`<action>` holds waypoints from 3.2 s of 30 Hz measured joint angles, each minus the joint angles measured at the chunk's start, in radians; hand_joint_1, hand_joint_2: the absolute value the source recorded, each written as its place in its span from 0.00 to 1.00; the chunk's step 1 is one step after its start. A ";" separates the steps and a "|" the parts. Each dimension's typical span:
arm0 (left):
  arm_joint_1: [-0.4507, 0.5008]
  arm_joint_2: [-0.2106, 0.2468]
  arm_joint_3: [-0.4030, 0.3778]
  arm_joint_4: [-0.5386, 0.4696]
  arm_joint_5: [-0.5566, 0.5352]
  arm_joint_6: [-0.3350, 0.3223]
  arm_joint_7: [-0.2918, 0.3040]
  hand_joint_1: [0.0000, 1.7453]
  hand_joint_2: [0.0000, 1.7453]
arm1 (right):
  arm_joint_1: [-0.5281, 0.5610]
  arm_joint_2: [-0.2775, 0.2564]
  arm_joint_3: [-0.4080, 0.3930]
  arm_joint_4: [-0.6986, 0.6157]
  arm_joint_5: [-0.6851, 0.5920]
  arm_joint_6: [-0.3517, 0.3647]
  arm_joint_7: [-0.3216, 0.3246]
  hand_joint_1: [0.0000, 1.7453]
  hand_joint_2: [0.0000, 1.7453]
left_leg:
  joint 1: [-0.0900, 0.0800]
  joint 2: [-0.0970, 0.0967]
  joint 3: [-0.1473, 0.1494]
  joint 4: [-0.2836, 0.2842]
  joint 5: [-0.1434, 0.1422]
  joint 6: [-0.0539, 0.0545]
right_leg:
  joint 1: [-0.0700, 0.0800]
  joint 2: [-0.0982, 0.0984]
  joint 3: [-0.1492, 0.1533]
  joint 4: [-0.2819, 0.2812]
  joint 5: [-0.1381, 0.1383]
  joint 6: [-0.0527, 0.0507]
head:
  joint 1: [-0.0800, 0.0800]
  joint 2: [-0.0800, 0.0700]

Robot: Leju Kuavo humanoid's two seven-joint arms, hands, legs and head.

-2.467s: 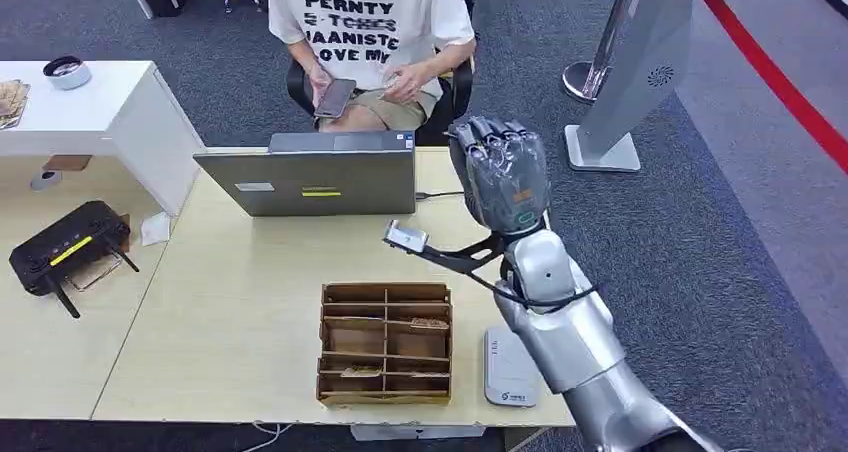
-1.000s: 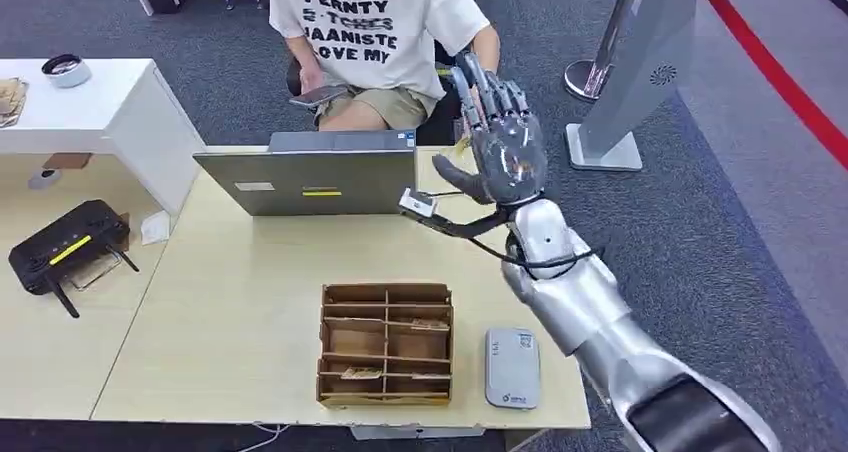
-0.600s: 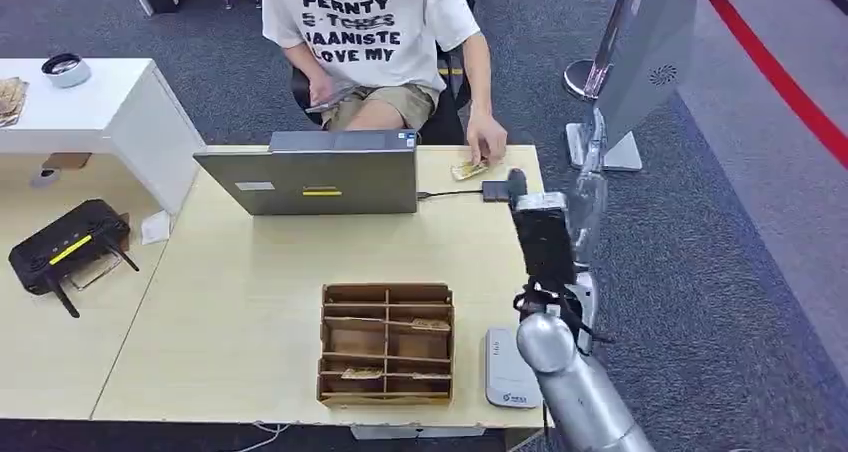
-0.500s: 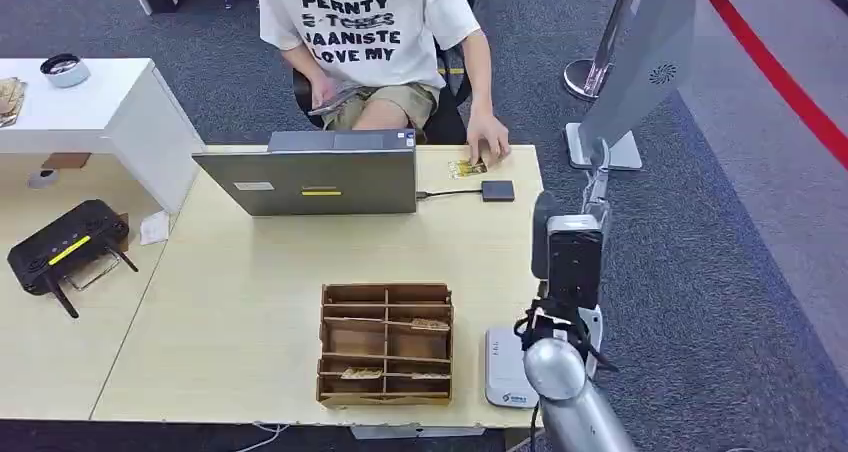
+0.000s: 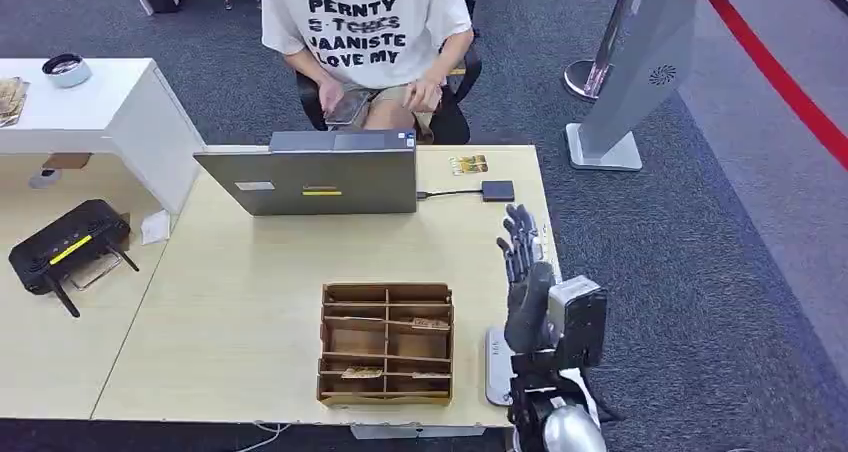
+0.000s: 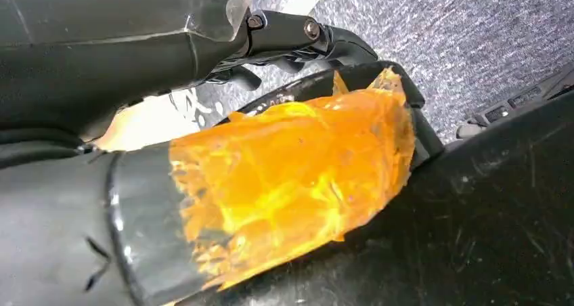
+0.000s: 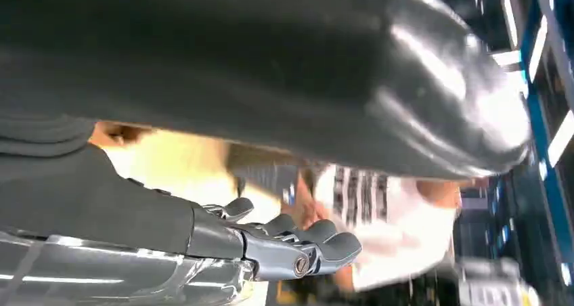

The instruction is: Pass the card to the sensor for recognition and then transmit it.

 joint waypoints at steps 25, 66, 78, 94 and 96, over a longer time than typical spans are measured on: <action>0.000 -0.005 0.211 0.000 0.228 0.049 -0.049 0.00 0.00 | 0.090 -0.051 0.019 -0.027 0.019 0.075 -0.041 0.00 1.00 | 0.000 0.000 0.000 0.000 0.000 0.000 | 0.000 0.000 0.000 0.000 0.000 0.000 | 0.000 0.000; -0.001 -0.026 0.248 0.000 0.169 0.072 0.015 0.00 0.00 | 0.037 -0.110 0.201 0.013 0.874 -0.125 0.050 0.54 1.00 | 0.000 0.000 0.000 0.000 0.000 0.000 | 0.000 0.000 0.000 0.000 0.000 0.000 | 0.000 0.000; -0.002 -0.025 0.245 0.000 0.155 0.061 0.031 0.00 0.00 | -0.022 -0.110 0.240 0.122 0.969 -0.158 0.111 0.82 1.00 | 0.000 0.000 0.000 0.000 0.000 0.000 | 0.000 0.000 0.000 0.000 0.000 0.000 | 0.000 0.000; -0.002 -0.025 0.240 0.000 0.148 0.050 0.039 0.00 0.00 | -0.054 -0.110 0.245 0.213 1.051 -0.179 0.163 0.50 1.00 | 0.000 0.000 0.000 0.000 0.000 0.000 | 0.000 0.000 0.000 0.000 0.000 0.000 | 0.000 0.000; -0.002 -0.024 0.240 0.000 0.147 0.049 0.040 0.00 0.00 | -0.054 -0.110 0.245 0.221 1.052 -0.179 0.165 0.51 1.00 | 0.000 0.000 0.000 0.000 0.000 0.000 | 0.000 0.000 0.000 0.000 0.000 0.000 | 0.000 0.000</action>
